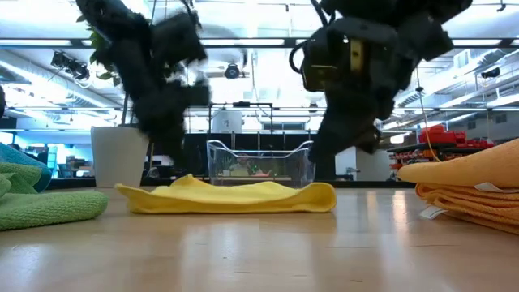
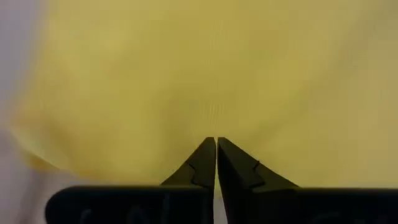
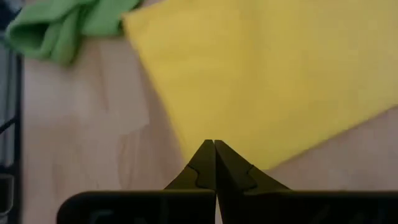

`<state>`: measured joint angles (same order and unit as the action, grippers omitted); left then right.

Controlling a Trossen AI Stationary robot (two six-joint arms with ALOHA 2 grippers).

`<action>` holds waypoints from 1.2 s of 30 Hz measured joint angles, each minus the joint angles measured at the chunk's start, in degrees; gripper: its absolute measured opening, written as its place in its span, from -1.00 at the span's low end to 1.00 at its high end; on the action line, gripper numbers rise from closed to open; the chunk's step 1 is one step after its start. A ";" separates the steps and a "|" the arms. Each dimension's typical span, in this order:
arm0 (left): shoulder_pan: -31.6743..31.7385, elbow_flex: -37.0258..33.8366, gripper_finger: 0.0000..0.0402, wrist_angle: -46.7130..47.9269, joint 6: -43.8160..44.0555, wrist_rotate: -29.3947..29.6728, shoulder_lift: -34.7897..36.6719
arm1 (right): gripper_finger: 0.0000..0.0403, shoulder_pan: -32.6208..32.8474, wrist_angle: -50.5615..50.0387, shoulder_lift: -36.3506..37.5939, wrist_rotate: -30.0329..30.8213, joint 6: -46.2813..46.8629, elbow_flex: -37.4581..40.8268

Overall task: Fold microfiber towels
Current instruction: Fold the yellow towel on the table

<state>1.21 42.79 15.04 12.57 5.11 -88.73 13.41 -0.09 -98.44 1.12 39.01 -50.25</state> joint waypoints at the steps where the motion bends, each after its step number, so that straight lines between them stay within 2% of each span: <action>1: -0.01 0.39 -0.89 -1.30 0.35 0.10 1.42 | -0.99 -0.68 -0.92 0.74 1.02 -0.57 -0.01; 4: -1.24 -0.24 -0.95 -2.16 4.63 -0.49 4.10 | -0.99 -4.38 -1.65 1.28 2.26 -2.71 0.01; 7: -5.53 -2.17 -0.97 -6.43 9.39 -1.01 4.53 | -0.99 -8.85 0.17 -0.01 1.99 -4.60 0.01; 13: -13.12 -8.00 -0.96 -17.89 20.90 0.74 0.37 | -0.99 -16.05 1.14 -1.45 1.87 -9.13 0.06; 16: -13.96 -9.18 -0.97 -17.73 24.46 1.44 -1.58 | -0.99 -17.85 2.20 -2.72 1.08 -10.41 0.06; 29: -14.31 -9.25 -0.93 -16.30 25.92 1.35 -1.50 | -0.99 -18.15 0.78 -6.29 2.46 -10.98 -0.08; 36: -13.98 -9.23 -0.89 -13.78 23.58 1.02 2.29 | -0.99 -17.38 -2.63 -0.35 2.94 -11.92 0.32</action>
<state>-12.77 33.56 1.26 36.15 6.13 -86.44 -3.96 -2.72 -98.79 4.06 27.09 -49.93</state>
